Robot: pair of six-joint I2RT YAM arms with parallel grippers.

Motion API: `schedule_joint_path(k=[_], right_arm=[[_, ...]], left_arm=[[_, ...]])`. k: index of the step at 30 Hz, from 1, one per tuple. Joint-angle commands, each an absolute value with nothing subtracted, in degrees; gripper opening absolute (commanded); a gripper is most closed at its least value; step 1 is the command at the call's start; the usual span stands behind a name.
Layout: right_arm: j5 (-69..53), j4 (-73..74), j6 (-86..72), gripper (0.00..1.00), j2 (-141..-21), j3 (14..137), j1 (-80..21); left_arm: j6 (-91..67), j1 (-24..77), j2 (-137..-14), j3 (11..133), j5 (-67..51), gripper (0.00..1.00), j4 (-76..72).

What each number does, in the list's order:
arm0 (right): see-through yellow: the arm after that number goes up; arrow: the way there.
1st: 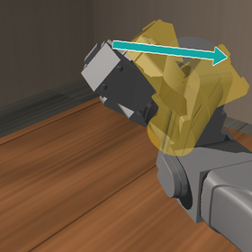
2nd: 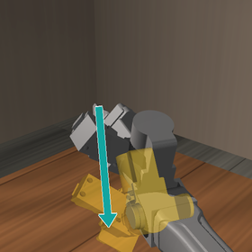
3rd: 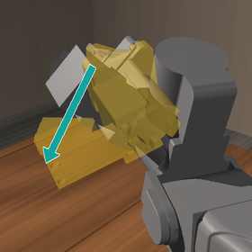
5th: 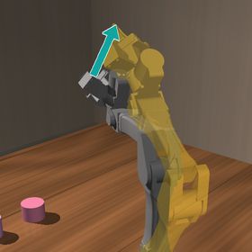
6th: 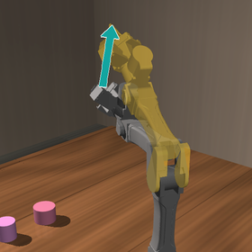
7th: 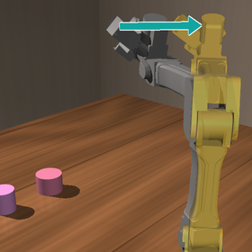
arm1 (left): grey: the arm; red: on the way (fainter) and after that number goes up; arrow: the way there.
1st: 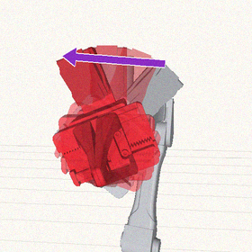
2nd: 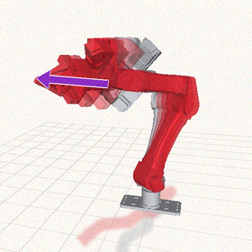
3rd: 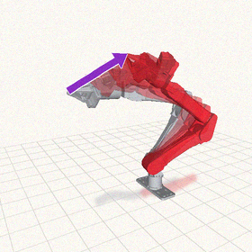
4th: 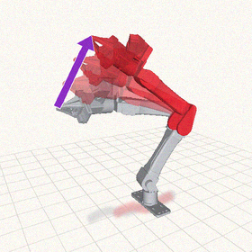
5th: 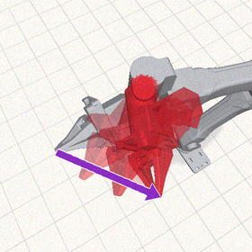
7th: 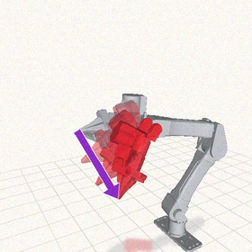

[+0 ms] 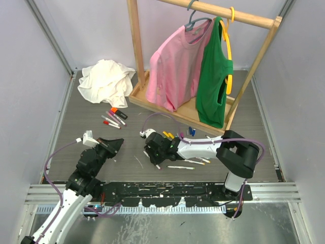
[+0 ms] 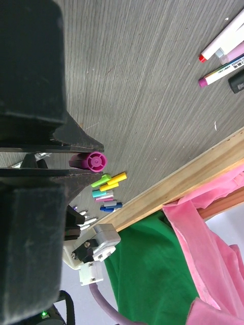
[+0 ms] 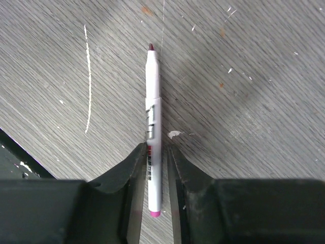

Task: Open the pen caps
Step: Place the pen at the center of the board.

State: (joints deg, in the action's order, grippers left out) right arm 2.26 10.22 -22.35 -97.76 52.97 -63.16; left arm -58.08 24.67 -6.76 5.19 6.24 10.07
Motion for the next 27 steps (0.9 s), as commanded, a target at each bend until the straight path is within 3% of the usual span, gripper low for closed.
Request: schedule_joint_path(k=[1, 14, 27], right_arm=[[3.44, 11.78, -22.07, 0.31, -99.58, 53.08, -62.75], [0.83, 11.74, -19.71, 0.41, -99.38, 54.55, -62.06], [-3.21, 11.25, -12.87, 0.51, -94.96, 57.57, -59.11]], left_arm=[[-58.45, 24.43, -6.74, 6.33, 5.46, 0.00, 6.36], [-59.71, 24.43, -10.87, 5.17, 3.32, 0.00, 0.94], [-60.03, 24.39, -24.70, 4.46, 1.67, 0.00, -10.85]])
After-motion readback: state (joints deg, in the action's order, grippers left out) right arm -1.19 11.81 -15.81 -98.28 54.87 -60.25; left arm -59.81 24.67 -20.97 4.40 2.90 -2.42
